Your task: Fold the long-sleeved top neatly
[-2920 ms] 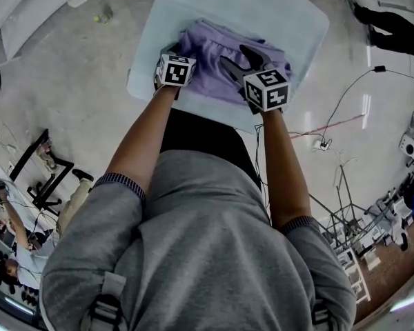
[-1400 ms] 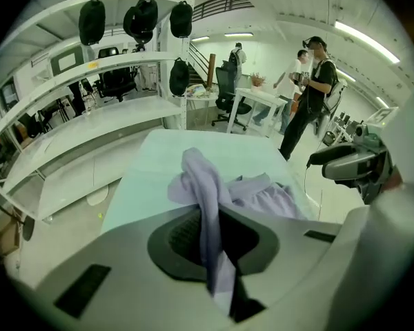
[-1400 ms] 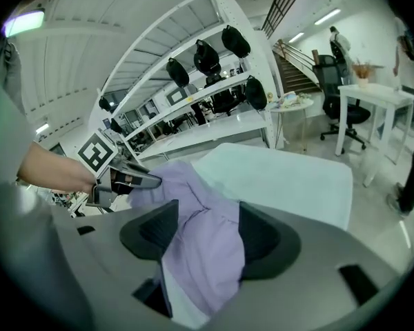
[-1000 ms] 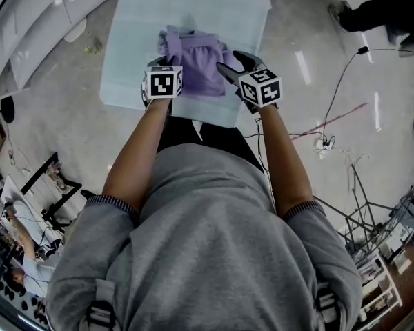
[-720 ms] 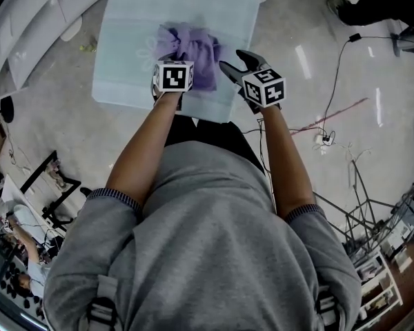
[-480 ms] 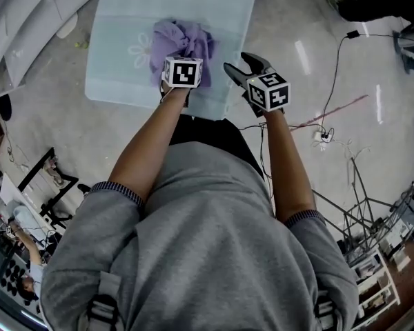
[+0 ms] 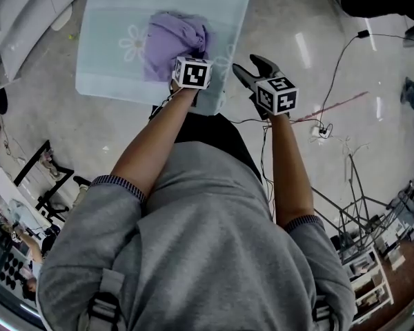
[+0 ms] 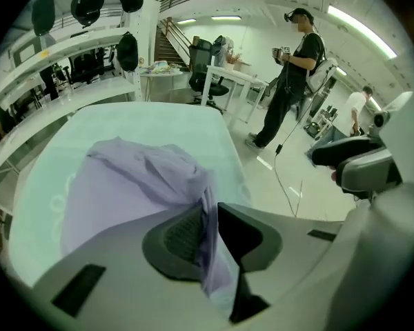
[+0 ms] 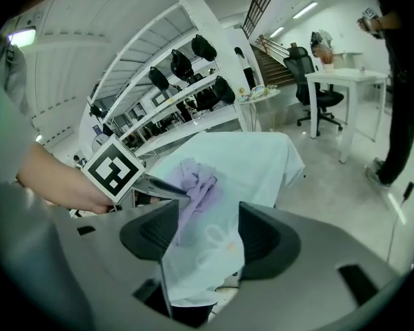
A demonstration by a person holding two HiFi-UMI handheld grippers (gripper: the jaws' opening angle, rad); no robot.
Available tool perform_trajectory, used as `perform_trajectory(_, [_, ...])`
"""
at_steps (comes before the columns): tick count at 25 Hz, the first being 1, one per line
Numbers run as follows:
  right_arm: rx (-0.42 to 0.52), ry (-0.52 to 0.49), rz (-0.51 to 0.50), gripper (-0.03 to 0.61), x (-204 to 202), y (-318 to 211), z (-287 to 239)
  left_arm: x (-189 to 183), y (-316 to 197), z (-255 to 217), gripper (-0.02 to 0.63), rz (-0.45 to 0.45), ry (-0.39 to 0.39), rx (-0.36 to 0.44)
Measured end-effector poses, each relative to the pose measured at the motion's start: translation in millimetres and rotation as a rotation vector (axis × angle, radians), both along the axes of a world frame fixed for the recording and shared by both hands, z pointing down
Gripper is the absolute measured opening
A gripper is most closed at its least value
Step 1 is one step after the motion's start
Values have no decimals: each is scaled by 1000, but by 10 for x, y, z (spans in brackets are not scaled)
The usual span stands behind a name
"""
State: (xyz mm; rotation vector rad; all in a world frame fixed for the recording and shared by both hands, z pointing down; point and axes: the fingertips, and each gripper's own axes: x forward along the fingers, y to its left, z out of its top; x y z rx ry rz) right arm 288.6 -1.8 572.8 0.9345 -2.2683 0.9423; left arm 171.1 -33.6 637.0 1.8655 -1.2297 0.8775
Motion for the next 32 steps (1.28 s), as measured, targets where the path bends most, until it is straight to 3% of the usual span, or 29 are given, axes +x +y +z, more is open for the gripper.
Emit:
perform_trajectory(6, [-6,10,8,287,74,-18,56,287,40,69,175,58,123,16])
perform_trajectory(8, [-2,9,9,287,65,-46,53,343,84,-4,201,61,208,14])
perform_trajectory(11, [4,3,5,287,25,-93,42,546,249,-136,201,137,342,5])
perform_trajectory(19, [53,-27,-48,288,-258,-204,-141,491,609,-586,204,304,334,122])
perform_trajectory(26, [137,-43,-91,288,-558,-130,-612,-52,508,-1350,207,337,332,284])
perform_trajectory(32, [225,-62,-52,288,-846,131,-1231,-530,482,-2125,209,398,379,400])
